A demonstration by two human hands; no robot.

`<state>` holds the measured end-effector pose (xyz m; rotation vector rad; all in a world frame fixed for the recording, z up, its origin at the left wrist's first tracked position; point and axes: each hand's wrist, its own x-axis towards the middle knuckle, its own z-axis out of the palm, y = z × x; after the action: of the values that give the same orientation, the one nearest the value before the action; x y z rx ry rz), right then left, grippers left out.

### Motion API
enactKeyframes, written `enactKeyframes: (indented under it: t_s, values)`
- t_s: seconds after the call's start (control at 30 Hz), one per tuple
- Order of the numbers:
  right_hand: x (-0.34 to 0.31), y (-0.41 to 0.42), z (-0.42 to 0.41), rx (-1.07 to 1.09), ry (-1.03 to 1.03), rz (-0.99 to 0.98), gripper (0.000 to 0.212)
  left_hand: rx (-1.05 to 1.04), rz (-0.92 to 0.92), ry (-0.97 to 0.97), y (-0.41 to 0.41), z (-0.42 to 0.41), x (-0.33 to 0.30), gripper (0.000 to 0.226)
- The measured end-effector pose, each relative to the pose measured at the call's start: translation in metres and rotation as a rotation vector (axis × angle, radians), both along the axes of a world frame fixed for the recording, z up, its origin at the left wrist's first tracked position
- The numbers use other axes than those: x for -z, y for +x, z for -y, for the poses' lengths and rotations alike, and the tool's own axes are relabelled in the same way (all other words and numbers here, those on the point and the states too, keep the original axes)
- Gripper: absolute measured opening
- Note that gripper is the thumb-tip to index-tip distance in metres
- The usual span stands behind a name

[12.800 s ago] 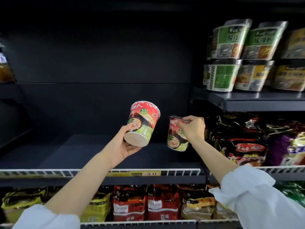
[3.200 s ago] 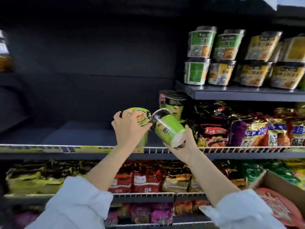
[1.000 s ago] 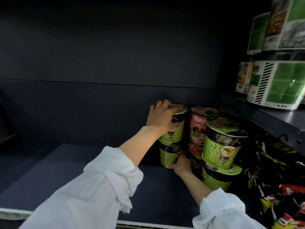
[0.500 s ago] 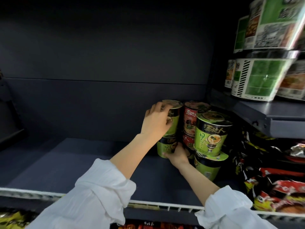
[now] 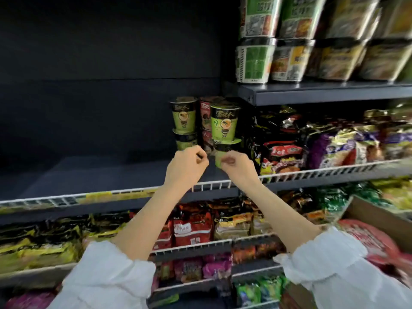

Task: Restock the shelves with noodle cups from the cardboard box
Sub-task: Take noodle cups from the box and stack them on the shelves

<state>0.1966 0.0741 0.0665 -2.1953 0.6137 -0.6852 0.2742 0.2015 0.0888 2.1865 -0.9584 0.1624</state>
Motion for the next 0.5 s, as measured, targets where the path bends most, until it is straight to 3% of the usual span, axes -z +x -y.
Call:
enactKeyframes:
  t_s: [0.33,0.5]
  values:
    - [0.01,-0.232,0.041,0.305,0.038,-0.124,0.024,0.339,-0.239,-0.024,-0.185,0.082,0.044,0.015]
    - [0.03,-0.338,0.086,0.495,0.068,-0.227,0.023,0.504,-0.222,0.082,-0.277,0.147,0.058,0.017]
